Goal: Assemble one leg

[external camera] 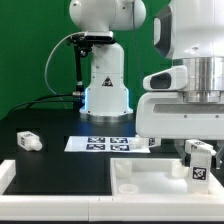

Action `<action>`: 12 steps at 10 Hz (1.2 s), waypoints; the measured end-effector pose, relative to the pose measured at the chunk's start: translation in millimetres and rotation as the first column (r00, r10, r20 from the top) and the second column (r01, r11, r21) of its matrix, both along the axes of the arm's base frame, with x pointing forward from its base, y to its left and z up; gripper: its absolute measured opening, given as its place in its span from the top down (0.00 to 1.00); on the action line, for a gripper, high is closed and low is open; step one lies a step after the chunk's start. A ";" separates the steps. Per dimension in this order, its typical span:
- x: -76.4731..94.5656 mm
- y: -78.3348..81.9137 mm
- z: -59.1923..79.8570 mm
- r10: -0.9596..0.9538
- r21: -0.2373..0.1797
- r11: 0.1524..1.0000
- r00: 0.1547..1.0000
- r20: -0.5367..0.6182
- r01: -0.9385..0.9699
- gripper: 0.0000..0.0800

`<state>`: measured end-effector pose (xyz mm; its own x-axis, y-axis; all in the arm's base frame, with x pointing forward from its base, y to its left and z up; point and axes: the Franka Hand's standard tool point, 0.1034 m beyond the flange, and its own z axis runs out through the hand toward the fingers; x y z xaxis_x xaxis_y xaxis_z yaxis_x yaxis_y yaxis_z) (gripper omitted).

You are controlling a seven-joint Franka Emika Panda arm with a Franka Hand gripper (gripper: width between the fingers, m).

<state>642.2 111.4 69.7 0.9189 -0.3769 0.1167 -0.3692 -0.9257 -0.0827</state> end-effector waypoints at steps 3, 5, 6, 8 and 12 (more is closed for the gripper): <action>-0.5 -5.0 0.5 -0.432 0.067 0.899 0.902 -0.028 0.432 0.64; -1.1 -5.9 0.4 -0.540 0.090 0.835 0.840 -0.052 0.542 0.64; -1.4 -5.9 0.3 -0.587 0.095 0.802 0.807 -0.060 0.590 0.64; -2.6 -5.2 0.3 -0.683 0.100 0.718 0.725 -0.085 0.689 0.64; -2.7 -1.8 -1.1 -0.964 0.110 0.077 0.102 -0.247 0.991 0.64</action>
Offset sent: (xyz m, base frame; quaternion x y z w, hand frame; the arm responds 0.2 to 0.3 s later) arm 0.0174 0.0023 0.0017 0.0612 -0.0496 0.2777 0.9574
